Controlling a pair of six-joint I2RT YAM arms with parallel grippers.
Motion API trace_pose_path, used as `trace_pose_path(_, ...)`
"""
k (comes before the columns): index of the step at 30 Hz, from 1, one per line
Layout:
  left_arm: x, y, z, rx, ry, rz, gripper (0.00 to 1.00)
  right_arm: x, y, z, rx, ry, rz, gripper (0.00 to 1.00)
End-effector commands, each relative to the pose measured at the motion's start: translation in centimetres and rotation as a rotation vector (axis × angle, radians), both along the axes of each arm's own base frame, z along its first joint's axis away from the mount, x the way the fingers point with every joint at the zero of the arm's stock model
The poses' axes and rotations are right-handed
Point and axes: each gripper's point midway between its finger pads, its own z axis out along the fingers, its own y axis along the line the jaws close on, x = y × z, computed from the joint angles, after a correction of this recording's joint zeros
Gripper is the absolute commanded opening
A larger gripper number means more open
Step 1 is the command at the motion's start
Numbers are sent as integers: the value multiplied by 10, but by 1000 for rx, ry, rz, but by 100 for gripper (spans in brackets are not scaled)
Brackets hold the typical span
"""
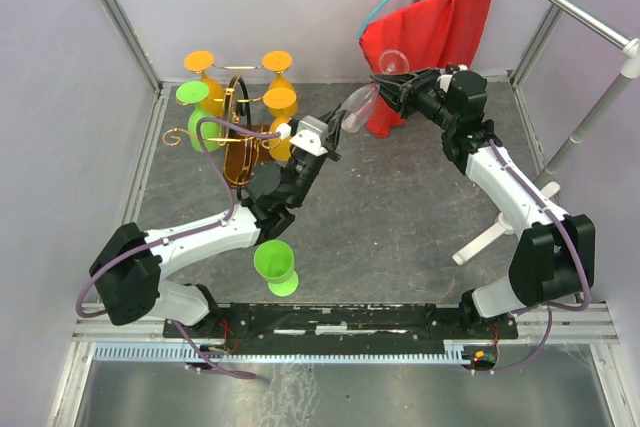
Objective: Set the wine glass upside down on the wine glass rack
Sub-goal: Pick up the wine glass at the center of the board.
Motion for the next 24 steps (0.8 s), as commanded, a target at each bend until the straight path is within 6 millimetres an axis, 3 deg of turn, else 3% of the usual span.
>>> trace_pose_path(1, -5, 5, 36, -104, -58, -3, 6, -9, 4, 52, 51, -157, 40, 18)
trace_pose_path(4, -5, 4, 35, -101, -58, -4, 11, -9, 6, 53, 48, -166, 47, 3)
trace_pose_path(7, -6, 3, 33, -77, -57, -9, 20, -9, 6, 57, 34, -190, 51, 1)
trace_pose_path(11, -8, -4, 23, 8, -35, -31, 50, -8, 6, 63, -32, -243, 44, 1)
trace_pose_path(14, -12, -1, 19, 47, -11, -42, 67, -2, 4, 73, -131, -316, 35, 1)
trace_pose_path(17, -17, 18, 14, 24, 33, -11, 84, 5, -1, 76, -309, -390, 16, 1)
trace_pose_path(20, -27, 39, 11, 7, 84, 3, 100, 12, -17, 66, -546, -428, -26, 1)
trace_pose_path(24, -40, 69, 11, 3, 155, 42, 99, 15, -42, 61, -840, -530, -90, 1)
